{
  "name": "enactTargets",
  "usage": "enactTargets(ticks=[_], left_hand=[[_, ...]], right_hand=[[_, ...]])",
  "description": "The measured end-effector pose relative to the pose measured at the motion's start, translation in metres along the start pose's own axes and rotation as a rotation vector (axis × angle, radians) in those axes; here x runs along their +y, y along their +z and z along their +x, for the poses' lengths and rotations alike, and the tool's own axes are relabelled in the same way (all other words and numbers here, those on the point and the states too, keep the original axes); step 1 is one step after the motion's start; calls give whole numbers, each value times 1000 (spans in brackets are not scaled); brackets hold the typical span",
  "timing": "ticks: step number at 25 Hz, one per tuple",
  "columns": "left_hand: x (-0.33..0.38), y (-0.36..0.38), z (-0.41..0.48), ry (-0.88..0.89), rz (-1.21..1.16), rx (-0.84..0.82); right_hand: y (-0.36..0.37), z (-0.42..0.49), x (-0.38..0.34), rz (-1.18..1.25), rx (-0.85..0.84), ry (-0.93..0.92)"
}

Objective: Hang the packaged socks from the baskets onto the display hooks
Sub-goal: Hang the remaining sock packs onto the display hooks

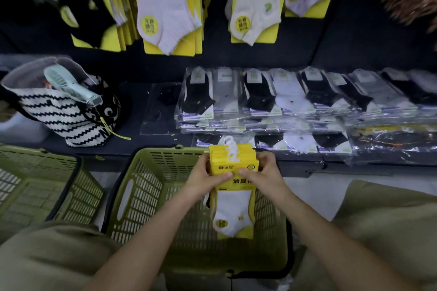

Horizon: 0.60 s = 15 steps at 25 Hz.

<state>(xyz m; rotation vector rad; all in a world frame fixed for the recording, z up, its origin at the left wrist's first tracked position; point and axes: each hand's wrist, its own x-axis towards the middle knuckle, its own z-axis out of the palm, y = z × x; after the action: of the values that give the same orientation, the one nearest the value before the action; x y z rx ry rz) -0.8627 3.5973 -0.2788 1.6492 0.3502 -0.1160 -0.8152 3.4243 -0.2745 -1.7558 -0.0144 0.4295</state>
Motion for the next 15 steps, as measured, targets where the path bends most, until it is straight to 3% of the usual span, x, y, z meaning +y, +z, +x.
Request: enactTargets(ticks=[8, 15], left_hand=[[127, -11, 18, 211, -122, 92], [208, -27, 24, 356, -310, 120]], right_hand=[[-21, 25, -135, 6, 101, -243], [-38, 26, -220, 132, 35, -427]])
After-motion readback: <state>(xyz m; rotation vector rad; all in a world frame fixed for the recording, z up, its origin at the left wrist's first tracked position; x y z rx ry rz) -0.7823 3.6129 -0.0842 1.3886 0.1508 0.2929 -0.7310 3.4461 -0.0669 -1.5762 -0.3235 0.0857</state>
